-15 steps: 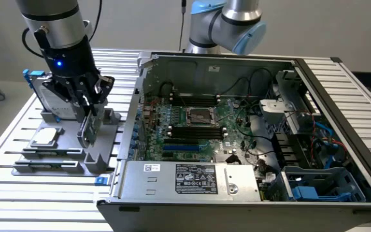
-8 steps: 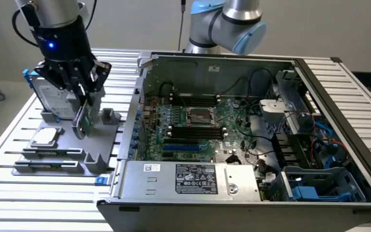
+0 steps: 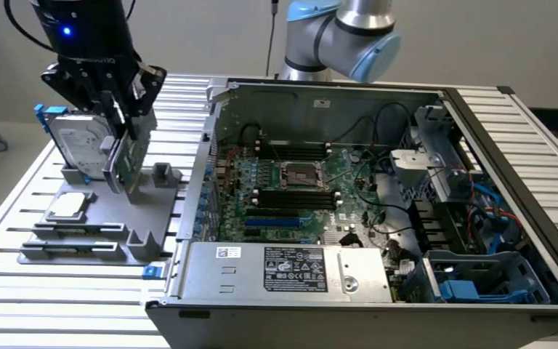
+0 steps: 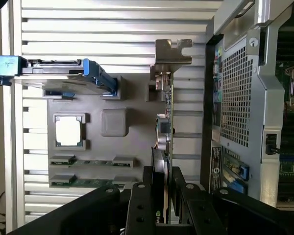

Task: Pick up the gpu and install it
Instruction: 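Pick up the gpu and move the gpu toward the slot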

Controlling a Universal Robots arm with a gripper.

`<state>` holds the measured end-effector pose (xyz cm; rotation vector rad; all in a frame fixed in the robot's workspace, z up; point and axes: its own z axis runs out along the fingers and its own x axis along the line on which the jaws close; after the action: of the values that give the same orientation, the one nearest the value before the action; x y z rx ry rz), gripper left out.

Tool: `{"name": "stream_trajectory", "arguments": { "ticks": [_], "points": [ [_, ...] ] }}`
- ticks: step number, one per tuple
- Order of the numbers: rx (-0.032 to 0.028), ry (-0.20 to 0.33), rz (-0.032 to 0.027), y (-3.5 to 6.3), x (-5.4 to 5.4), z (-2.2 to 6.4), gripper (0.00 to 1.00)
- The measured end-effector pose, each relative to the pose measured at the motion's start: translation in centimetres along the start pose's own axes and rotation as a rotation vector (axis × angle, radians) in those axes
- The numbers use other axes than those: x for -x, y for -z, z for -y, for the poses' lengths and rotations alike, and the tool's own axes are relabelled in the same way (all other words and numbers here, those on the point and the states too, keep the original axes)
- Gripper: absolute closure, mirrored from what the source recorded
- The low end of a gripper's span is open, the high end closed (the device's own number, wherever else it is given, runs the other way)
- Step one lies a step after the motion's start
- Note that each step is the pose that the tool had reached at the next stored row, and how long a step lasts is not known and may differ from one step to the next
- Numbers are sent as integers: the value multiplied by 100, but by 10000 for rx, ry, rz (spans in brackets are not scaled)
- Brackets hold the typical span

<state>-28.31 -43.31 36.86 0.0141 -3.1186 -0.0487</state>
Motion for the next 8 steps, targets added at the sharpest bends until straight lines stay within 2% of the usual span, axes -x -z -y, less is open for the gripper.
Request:
{"name": "stream_trajectory", "arguments": {
  "ticks": [8],
  "points": [
    [65, -1, -66, 373, 311, 27, 74]
  ]
}}
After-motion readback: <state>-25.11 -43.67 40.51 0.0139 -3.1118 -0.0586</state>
